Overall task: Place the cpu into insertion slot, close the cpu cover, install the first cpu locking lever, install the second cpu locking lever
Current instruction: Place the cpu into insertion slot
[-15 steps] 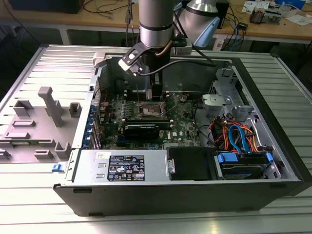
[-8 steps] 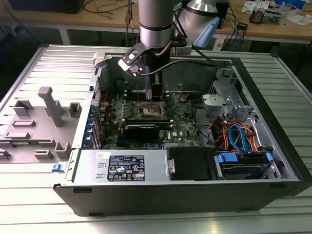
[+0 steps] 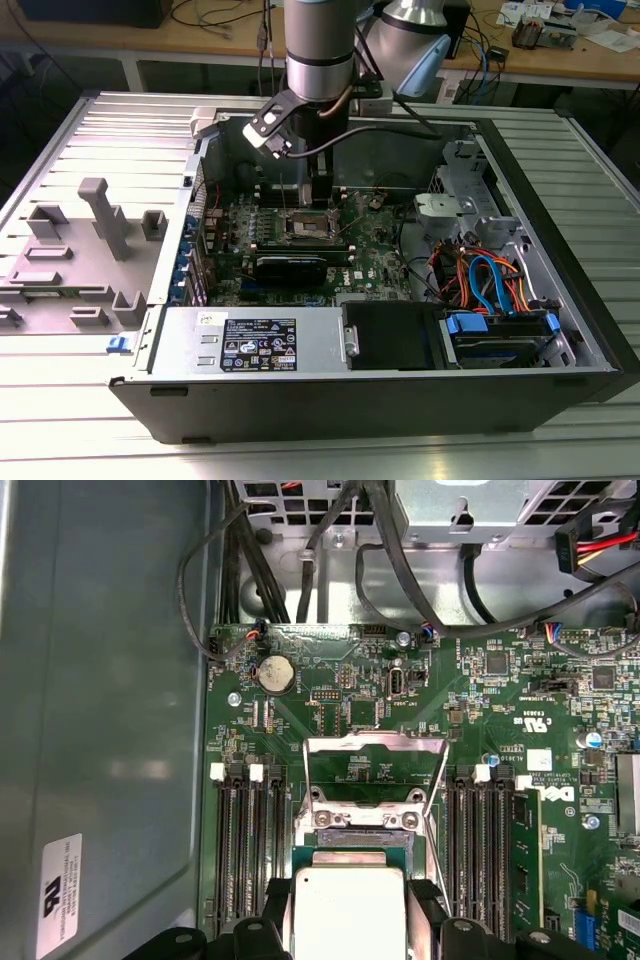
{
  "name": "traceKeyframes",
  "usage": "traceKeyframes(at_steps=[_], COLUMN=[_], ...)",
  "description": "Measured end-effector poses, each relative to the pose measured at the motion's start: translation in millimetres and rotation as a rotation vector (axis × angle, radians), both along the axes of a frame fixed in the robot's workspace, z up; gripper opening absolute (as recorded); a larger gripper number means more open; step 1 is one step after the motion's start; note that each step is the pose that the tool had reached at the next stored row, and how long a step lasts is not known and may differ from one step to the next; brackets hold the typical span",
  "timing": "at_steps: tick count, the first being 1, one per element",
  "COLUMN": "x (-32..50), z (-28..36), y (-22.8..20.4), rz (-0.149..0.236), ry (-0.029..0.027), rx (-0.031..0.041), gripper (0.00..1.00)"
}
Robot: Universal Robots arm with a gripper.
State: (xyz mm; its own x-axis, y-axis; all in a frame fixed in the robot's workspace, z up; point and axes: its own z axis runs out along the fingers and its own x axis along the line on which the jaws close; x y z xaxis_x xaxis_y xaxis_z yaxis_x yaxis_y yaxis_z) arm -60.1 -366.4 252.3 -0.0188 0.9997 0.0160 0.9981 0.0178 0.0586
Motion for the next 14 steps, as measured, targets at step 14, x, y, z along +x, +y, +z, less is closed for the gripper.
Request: traceKeyframes(at_steps=[14], x=[0.0], z=[-21.3], y=[0.0], rz=[0.000], ry=[-0.0008], rx=[-0.0002], gripper=[0.54])
